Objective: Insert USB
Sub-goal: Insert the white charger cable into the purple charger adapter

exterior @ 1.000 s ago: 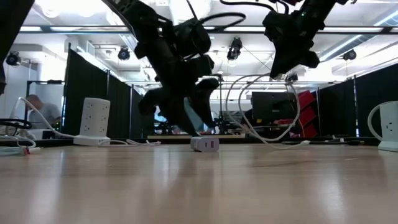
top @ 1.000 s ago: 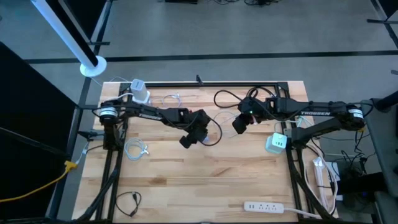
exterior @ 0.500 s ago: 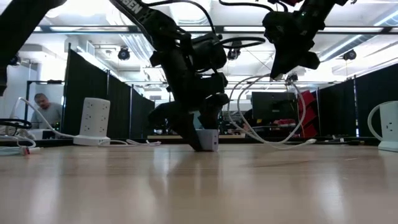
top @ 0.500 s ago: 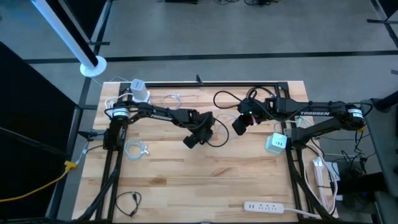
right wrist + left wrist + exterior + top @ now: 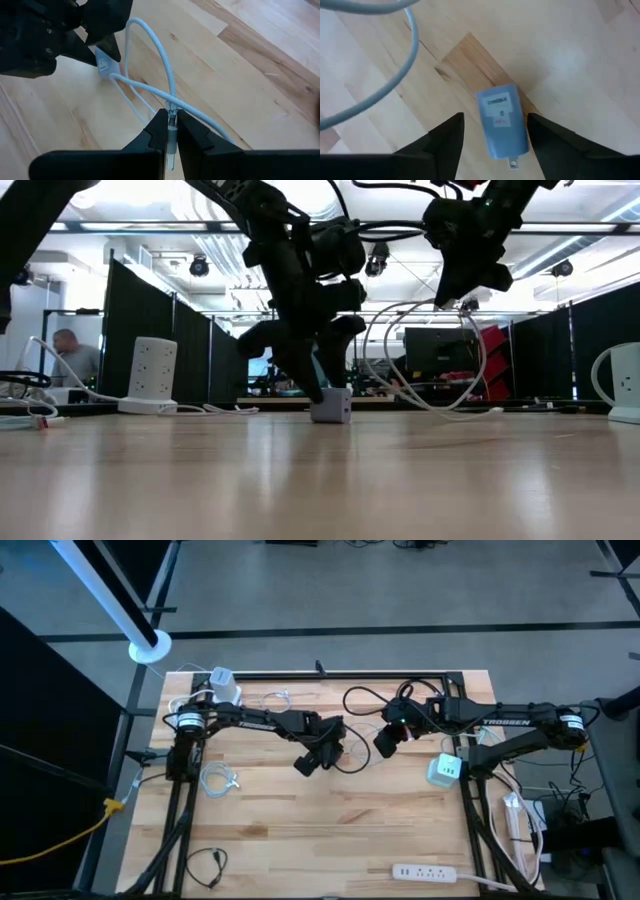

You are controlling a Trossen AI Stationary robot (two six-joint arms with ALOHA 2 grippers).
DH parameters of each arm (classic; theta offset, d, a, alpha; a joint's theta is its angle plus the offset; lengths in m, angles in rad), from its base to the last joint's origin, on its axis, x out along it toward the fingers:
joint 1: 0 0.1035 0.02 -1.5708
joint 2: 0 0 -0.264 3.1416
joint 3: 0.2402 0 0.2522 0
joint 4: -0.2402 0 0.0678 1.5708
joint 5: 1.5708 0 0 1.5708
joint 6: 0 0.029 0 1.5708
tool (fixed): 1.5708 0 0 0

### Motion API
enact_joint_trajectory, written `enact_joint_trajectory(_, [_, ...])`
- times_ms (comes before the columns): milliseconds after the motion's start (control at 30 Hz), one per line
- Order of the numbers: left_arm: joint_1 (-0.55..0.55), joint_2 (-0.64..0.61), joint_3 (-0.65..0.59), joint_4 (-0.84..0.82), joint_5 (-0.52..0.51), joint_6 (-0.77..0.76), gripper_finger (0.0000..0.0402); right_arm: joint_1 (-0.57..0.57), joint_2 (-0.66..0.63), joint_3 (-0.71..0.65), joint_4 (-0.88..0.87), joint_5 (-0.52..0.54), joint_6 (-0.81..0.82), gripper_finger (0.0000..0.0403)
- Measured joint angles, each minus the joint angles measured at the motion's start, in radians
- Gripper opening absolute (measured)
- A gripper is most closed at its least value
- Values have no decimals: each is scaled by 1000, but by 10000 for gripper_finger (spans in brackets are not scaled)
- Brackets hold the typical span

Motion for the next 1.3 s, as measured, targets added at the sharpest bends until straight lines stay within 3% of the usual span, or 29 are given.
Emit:
enact_joint_trajectory(367, [2,24,-6,5,12,-60,187,0,0,-1,-1,0,-2,14])
enact_joint_trajectory(833, [18,-3,-166,204,108,-250,120,0,0,-2,-1,0,-2,14])
enact_joint_trajectory(967, [23,-84,-236,258,297,-303,120,0,0,-2,2,5,-21,14])
enact_joint_trajectory(1133, [47,-256,-355,477,560,-414,120,26,0,-36,124,37,-108,14])
enact_joint_trajectory(1300, [94,-368,-496,674,628,-499,120,66,1,-42,328,35,-284,14])
